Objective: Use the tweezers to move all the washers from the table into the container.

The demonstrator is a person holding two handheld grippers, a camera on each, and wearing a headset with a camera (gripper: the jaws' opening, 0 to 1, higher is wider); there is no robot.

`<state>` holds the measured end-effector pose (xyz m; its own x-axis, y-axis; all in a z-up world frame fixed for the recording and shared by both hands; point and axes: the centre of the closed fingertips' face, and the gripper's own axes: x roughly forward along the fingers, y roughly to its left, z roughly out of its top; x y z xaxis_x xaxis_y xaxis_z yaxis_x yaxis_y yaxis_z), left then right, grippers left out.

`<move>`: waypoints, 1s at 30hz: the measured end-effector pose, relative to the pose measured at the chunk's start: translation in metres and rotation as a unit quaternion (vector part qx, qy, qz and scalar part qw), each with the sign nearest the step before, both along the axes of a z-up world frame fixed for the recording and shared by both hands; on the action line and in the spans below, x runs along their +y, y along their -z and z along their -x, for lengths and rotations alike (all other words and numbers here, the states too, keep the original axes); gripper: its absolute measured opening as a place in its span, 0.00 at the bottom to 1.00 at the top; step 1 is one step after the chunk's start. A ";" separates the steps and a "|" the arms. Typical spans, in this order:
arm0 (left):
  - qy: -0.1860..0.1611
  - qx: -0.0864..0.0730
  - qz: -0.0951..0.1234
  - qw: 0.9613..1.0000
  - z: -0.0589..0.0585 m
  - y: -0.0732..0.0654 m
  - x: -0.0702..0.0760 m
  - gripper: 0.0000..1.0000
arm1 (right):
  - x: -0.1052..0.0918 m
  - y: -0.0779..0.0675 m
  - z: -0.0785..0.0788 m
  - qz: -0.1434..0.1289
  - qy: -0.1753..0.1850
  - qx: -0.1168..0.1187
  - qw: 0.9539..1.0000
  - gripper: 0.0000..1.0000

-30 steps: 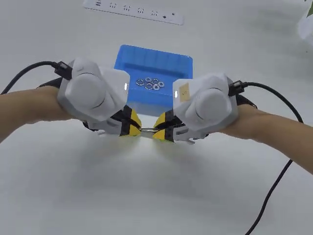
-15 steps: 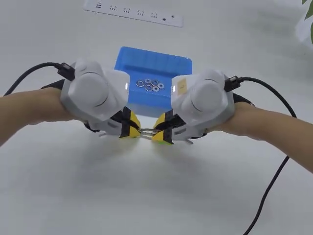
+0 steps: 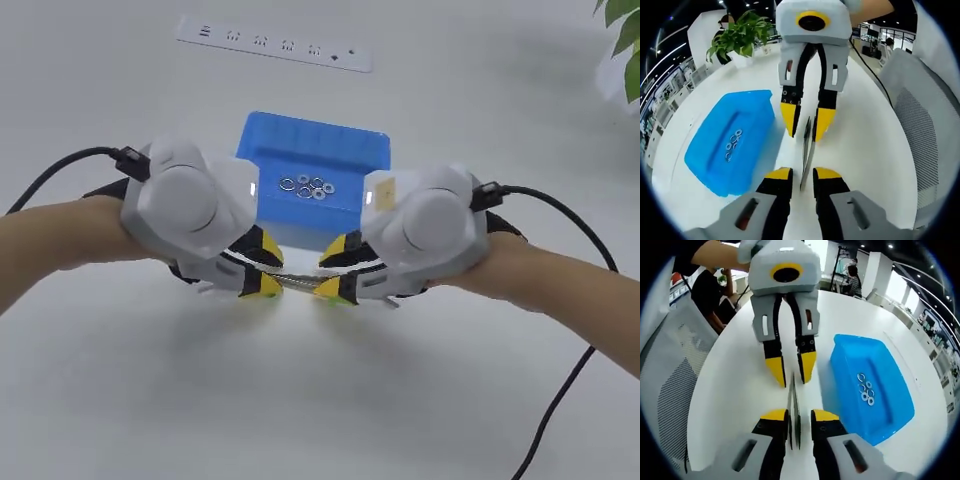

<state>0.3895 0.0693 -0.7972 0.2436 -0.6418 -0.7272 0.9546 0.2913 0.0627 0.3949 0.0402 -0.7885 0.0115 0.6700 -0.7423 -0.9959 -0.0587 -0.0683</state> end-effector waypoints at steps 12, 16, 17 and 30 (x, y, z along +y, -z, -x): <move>-0.107 -0.073 0.098 0.987 0.016 -0.060 0.040 0.53 | -0.046 -0.082 -0.006 -0.157 0.157 0.008 0.975 0.38; -0.145 -0.110 0.141 0.973 0.021 -0.095 0.044 0.65 | -0.065 -0.097 0.002 -0.159 0.154 -0.021 0.975 0.50; -0.155 -0.115 0.151 0.969 0.021 -0.101 0.044 0.72 | -0.068 -0.098 0.004 -0.156 0.153 -0.022 0.976 0.54; -0.206 -0.123 0.220 0.946 0.050 -0.157 0.039 0.99 | -0.085 -0.129 0.033 -0.200 0.174 -0.023 0.964 0.92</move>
<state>0.3395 0.1086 -0.6397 0.6652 -0.6834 -0.3008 0.7272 0.6844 0.0535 0.3621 -0.0450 -0.6596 0.3139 0.8523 -0.4183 -0.9459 0.3189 -0.0601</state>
